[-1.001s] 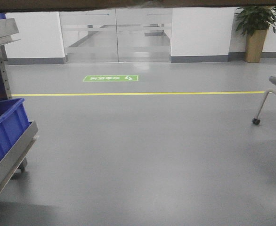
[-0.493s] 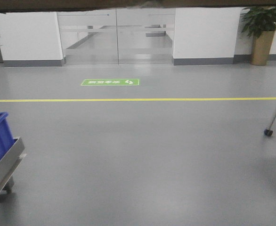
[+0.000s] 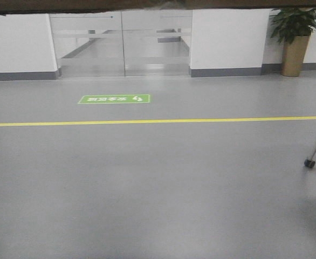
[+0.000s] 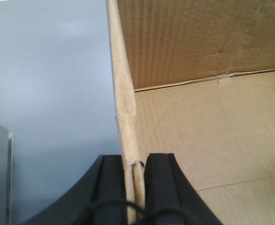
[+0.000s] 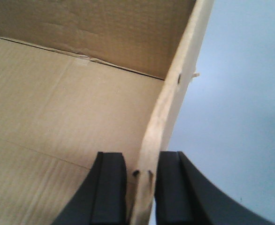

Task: Grab carton from right shelf to conveyor
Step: 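Hold the carton with both grippers while driving toward the conveyor, then hold the carton and align the base facing the grey conveyor belt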

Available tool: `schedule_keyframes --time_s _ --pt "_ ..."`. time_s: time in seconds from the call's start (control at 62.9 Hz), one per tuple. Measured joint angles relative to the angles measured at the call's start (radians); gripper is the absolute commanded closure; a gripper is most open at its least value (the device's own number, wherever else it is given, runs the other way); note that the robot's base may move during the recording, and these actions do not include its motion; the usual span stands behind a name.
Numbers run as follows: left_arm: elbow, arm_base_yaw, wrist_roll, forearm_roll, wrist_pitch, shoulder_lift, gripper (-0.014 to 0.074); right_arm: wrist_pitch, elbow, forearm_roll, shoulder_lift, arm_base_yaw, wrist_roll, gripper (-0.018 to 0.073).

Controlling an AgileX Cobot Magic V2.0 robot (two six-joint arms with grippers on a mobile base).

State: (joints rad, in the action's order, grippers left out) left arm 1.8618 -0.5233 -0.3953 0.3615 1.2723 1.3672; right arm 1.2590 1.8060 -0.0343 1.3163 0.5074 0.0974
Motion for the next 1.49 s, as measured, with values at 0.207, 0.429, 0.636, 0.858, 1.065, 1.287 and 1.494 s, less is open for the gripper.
schedule_keyframes --time_s 0.207,0.429,0.636,0.858,1.065,1.287,1.494 --pt "0.0 0.0 -0.002 0.003 0.0 0.002 0.0613 -0.001 0.0 0.0 0.0 0.0 0.0 0.0627" --pt "0.0 0.0 -0.002 0.006 0.0 0.002 0.0613 -0.002 0.0 0.002 0.0 0.0 0.0 0.0627" --pt "0.0 0.0 -0.002 0.01 0.0 0.002 0.0613 -0.005 0.0 0.002 0.0 0.0 0.0 0.0627" --pt "0.0 -0.001 -0.002 0.012 0.0 0.002 0.0613 -0.006 0.0 0.002 0.0 0.0 0.0 0.0627" --pt "0.0 -0.002 -0.002 0.02 0.0 0.002 0.0613 -0.006 0.0 0.002 0.001 0.0 0.0 0.0627" --pt "0.0 -0.003 -0.002 0.054 -0.004 0.002 0.0613 -0.035 0.0 0.005 0.001 0.0 0.0 0.0627" --pt "0.0 -0.004 -0.002 0.096 -0.02 0.002 0.0613 -0.079 0.0 0.005 0.002 0.0 0.0 0.0627"
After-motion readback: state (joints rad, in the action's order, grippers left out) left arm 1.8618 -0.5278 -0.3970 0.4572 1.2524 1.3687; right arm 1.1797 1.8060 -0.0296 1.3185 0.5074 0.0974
